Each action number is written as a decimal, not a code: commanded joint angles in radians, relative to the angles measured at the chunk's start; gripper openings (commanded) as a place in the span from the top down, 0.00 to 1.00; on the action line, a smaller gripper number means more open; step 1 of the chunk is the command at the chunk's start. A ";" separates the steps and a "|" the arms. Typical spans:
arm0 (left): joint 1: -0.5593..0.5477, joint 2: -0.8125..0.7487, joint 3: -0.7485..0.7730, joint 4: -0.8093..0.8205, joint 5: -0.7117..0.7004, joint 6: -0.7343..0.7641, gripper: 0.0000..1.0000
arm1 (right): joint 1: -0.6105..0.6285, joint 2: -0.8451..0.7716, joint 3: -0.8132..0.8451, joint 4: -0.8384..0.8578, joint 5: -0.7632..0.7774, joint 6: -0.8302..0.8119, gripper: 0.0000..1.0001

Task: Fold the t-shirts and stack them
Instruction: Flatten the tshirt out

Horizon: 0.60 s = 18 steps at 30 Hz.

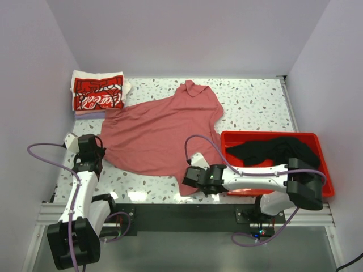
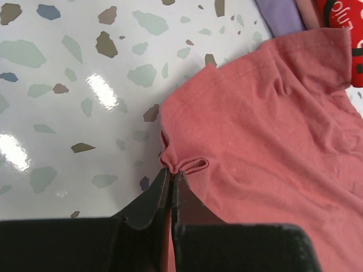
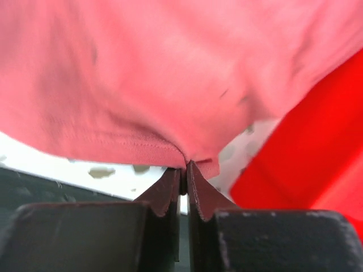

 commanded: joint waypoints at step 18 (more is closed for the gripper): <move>0.007 -0.009 0.593 -0.023 0.138 0.031 1.00 | -0.397 -0.180 0.680 0.208 0.265 -0.657 1.00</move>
